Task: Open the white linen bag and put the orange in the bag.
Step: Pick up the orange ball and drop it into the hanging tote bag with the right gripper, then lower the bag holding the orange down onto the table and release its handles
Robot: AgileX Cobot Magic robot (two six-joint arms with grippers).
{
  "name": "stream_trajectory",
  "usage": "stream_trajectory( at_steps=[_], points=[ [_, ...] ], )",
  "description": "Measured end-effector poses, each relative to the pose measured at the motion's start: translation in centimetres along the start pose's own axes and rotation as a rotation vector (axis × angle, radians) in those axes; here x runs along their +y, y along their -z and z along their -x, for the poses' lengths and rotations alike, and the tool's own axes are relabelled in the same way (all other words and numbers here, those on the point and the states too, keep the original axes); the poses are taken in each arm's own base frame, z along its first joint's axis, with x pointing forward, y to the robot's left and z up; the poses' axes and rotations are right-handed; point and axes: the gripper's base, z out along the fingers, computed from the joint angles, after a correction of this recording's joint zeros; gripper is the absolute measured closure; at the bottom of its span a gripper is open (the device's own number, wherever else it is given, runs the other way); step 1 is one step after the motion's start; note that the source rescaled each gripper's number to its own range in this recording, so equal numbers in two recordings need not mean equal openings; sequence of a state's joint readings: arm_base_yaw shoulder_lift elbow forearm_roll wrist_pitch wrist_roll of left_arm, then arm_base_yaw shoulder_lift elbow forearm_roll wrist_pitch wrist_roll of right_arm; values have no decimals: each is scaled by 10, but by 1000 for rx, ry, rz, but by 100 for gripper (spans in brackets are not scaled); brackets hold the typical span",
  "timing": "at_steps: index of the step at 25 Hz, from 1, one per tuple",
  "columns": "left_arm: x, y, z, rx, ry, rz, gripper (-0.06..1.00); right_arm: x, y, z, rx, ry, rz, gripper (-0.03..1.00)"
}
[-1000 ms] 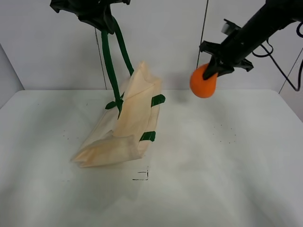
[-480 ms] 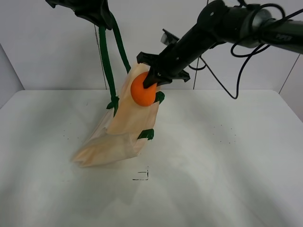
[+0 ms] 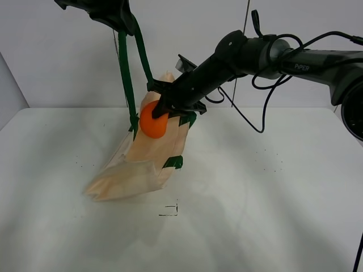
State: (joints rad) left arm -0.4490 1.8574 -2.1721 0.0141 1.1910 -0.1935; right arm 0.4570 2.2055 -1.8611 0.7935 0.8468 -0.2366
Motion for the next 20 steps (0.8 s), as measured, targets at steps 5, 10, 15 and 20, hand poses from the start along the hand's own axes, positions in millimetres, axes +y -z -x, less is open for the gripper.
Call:
stream_trajectory(
  at_steps=[5,10,15,20],
  points=[
    [0,0,0,0,0,0,94,-4,0,-3,31,47,-42,5],
    [0,0,0,0,1,-2,94,-9,15,-6,116,109,-190,-3],
    [0,0,0,0,1,-2,94,-24,38,-2,180,148,-460,-3],
    [0,0,0,0,1,-2,94,-53,58,5,181,115,-567,-3]
  ],
)
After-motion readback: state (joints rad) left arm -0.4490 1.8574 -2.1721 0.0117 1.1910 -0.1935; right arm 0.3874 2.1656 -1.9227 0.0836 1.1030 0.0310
